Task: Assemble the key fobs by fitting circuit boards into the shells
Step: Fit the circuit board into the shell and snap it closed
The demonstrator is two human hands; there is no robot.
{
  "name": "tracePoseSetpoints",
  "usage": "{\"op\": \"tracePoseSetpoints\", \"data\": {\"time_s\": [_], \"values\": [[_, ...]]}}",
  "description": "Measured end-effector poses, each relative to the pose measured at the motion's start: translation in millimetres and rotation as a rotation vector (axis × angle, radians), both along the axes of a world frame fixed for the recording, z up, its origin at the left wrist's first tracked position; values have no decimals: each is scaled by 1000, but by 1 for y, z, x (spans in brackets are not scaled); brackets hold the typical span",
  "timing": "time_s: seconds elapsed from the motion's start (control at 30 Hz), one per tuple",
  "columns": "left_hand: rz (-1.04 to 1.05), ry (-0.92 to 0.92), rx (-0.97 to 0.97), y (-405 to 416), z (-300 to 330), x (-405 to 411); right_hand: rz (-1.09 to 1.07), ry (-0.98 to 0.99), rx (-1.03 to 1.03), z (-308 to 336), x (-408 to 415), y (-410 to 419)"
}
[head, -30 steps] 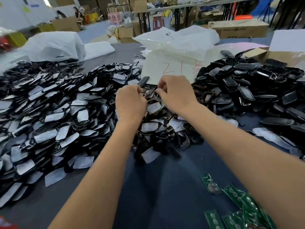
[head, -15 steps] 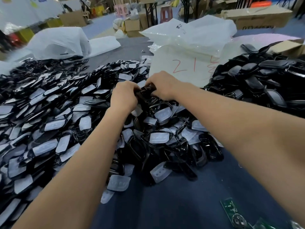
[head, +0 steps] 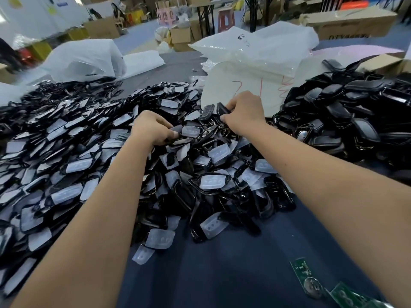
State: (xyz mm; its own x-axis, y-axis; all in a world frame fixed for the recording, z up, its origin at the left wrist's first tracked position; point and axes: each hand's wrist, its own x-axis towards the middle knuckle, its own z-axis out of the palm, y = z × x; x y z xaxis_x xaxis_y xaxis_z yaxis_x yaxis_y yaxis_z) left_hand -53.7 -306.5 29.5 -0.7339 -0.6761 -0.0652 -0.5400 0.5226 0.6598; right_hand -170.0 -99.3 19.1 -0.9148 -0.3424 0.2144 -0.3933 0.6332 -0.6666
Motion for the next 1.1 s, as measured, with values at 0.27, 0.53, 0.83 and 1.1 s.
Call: {"op": "tracePoseSetpoints", "data": {"time_s": [0.27,0.53,0.83,1.1], "values": [[67,317,360,65,30,28,67,280,-87,4,49,74],[-381,98,935,207,4,31,178,661,-51,-26,111,195],[-483,-44,1168,272,-32,34,180,486,-101,-47,139,270],[-700,371,600,289,-46,35,79,117,-245,-54,140,273]]}}
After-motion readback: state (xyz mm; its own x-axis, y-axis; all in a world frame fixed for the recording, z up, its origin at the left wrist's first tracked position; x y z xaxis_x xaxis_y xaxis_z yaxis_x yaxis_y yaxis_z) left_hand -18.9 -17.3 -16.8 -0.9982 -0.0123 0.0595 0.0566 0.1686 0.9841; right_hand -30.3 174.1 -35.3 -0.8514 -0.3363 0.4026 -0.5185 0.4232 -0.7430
